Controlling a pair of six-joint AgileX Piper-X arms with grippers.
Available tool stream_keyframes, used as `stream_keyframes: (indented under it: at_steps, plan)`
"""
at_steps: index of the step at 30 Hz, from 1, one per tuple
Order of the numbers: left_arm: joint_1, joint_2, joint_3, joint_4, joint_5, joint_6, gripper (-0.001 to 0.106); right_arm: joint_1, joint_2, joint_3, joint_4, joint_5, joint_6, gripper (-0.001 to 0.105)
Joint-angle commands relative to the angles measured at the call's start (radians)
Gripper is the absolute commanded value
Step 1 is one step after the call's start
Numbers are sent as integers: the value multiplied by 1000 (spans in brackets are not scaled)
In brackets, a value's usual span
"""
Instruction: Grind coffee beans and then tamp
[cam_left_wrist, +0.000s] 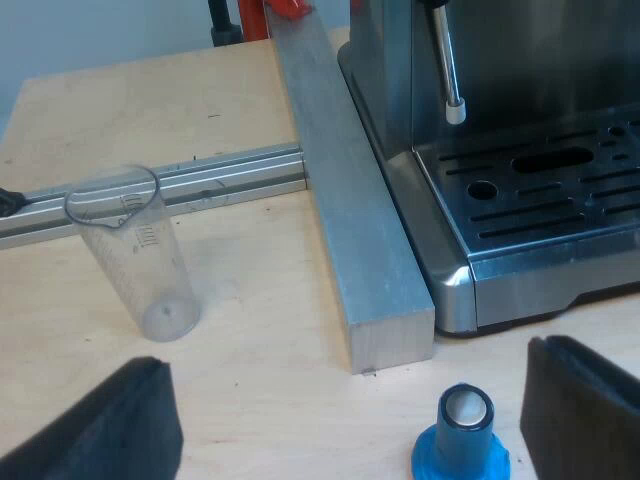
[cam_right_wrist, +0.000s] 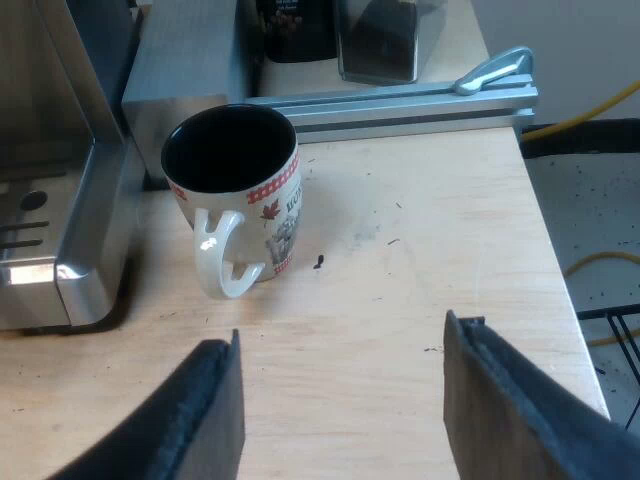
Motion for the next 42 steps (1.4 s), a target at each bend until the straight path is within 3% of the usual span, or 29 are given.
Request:
stream_keyframes:
  at_steps: [1, 8, 12, 14, 19, 27, 33, 39, 42]
  plan:
    - [1, -135, -3, -20, 6, -6, 72, -2, -35, -4, -5, -2, -6, 49]
    - [1, -132, -5, -13, 33, -10, 72, 0, -35, -4, -8, -2, 6, 49]
    - [0, -76, -67, 89, 62, -15, 82, 32, -23, -23, -5, 30, 38, 49]
    - [0, -52, -88, 110, 77, -17, 82, 41, -9, -43, -4, 52, 38, 49]
    - [-53, 24, -148, 110, 120, -19, 82, 89, 66, -107, 35, 46, 38, 49]
    - [-192, 154, -224, 88, 213, -19, 82, 263, 259, -242, 81, -91, 38, 49]
    - [-282, 253, -227, 39, 291, -2, 82, 367, 375, -277, 75, -277, 39, 49]
    - [-342, 293, -164, -78, 389, 20, 82, 484, 453, -276, 9, -316, 32, 49]
    - [-353, 295, -116, -131, 389, 20, 82, 545, 481, -276, -30, -285, 32, 49]
